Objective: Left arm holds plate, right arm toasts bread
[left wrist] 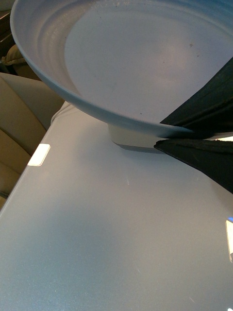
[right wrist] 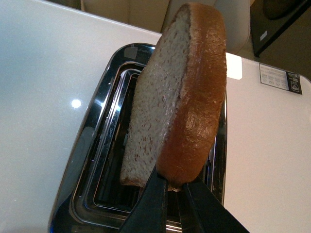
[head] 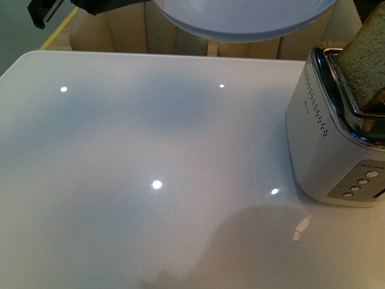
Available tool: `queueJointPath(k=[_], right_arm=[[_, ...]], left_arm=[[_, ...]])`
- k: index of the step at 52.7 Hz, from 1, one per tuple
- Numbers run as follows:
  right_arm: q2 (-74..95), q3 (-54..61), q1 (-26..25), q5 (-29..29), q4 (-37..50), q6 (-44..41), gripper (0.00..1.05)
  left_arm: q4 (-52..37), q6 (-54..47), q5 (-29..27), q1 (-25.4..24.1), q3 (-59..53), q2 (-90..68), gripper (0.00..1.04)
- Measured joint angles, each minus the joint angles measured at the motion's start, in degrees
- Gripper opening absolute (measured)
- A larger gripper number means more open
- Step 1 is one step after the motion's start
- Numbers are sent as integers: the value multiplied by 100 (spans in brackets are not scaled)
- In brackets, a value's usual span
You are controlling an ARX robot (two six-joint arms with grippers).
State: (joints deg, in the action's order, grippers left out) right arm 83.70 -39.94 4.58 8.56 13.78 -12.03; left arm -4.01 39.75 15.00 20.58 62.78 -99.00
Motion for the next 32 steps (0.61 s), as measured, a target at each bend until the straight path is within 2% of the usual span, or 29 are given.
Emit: queueJointPath(k=[32], right_arm=[[638, 358, 55, -160, 374, 48, 3]], left_arm=[[0, 0, 0, 0, 0, 0, 3]])
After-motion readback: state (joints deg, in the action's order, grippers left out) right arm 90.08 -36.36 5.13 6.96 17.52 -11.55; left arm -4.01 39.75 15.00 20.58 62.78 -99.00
